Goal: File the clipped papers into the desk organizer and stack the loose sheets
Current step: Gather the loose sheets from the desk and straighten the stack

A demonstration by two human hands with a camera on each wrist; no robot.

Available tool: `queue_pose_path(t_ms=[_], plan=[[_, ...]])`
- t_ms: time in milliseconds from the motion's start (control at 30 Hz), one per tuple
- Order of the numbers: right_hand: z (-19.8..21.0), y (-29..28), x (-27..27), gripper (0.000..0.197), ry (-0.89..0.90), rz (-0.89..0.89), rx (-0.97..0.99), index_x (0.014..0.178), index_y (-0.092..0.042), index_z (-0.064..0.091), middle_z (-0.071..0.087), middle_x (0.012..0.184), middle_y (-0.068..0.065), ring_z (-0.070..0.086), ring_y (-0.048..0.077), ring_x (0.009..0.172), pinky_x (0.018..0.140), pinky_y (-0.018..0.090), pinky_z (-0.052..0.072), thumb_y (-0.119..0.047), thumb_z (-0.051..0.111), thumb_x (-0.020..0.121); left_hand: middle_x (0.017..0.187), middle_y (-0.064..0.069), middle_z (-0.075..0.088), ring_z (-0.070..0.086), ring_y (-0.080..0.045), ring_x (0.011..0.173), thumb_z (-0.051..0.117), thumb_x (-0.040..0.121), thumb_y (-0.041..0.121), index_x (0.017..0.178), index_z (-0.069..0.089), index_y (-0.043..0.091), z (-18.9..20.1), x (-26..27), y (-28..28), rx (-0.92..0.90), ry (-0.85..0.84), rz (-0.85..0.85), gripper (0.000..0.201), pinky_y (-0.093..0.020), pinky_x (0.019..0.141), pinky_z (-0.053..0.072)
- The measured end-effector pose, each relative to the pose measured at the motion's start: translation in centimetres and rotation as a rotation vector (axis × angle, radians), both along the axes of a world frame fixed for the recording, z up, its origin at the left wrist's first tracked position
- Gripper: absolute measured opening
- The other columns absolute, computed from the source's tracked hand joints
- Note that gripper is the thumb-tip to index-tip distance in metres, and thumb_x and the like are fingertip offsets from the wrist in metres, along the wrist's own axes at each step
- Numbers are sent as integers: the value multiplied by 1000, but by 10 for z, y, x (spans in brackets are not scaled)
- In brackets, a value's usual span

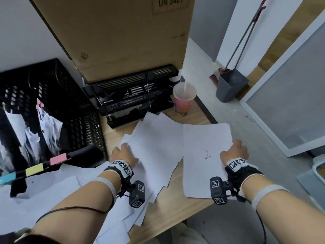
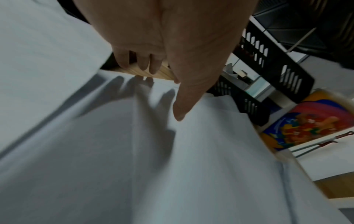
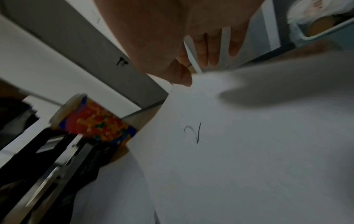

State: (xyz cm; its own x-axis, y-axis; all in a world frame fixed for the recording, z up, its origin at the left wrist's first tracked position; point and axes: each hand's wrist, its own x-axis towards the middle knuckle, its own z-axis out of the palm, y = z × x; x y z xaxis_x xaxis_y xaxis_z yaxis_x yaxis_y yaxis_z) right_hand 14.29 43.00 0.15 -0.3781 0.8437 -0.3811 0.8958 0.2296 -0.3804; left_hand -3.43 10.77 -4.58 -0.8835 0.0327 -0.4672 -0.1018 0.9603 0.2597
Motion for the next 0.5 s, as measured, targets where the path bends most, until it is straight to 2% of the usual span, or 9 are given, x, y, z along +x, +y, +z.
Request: queue_pose_path(t_ms=[67, 100, 167, 233, 367, 433, 500], plan=[[-5, -18, -6, 54, 29, 76, 45, 132, -16, 49, 46, 135, 18, 47, 38, 125, 103, 45, 42, -12, 61, 79, 140, -17, 44, 47, -36, 130, 80, 73, 39, 143, 35, 16, -5, -4, -8, -33, -18, 27, 86, -41, 107, 43], [-9, -29, -9, 48, 69, 163, 20, 128, -17, 54, 49, 134, 16, 50, 35, 123, 102, 39, 43, -12, 60, 81, 138, -17, 45, 49, -36, 128, 82, 72, 42, 139, 37, 13, -6, -6, -9, -59, -28, 35, 86, -42, 105, 44], [-16, -57, -16, 39, 125, 372, -161, 124, -20, 58, 53, 132, 10, 55, 25, 119, 99, 26, 40, -8, 53, 87, 134, -18, 48, 51, -38, 124, 82, 69, 49, 132, 40, 10, -8, -10, -7, -120, -28, 37, 85, -45, 101, 47], [-24, -87, -22, 43, 116, 580, -322, 132, -22, 54, 50, 139, 3, 49, 18, 129, 104, 21, 33, -10, 50, 91, 134, -18, 46, 47, -38, 125, 81, 68, 53, 130, 43, 10, -7, -15, -6, -151, 1, 50, 85, -47, 101, 47], [-36, -129, -29, 51, -62, 862, -238, 148, -23, 38, 22, 160, -1, 15, 20, 149, 121, 29, 12, -20, 43, 97, 135, -17, 47, 46, -35, 128, 78, 70, 57, 133, 42, 7, -8, -26, -4, -162, -25, 2, 88, -45, 103, 45], [-42, -141, -26, 52, -103, 887, -230, 147, -27, 38, 10, 163, -6, 3, 16, 151, 123, 33, 12, -20, 43, 96, 134, -20, 50, 50, -36, 125, 79, 72, 51, 132, 37, 5, -10, -31, -2, -120, -59, 8, 86, -44, 101, 46], [-46, -147, -22, 53, -82, 878, -206, 145, -29, 40, 8, 163, -9, 1, 13, 151, 123, 34, 16, -18, 45, 93, 128, -19, 56, 56, -37, 119, 79, 75, 41, 129, 38, 4, -12, -37, 0, -45, -96, 11, 77, -41, 95, 49]])
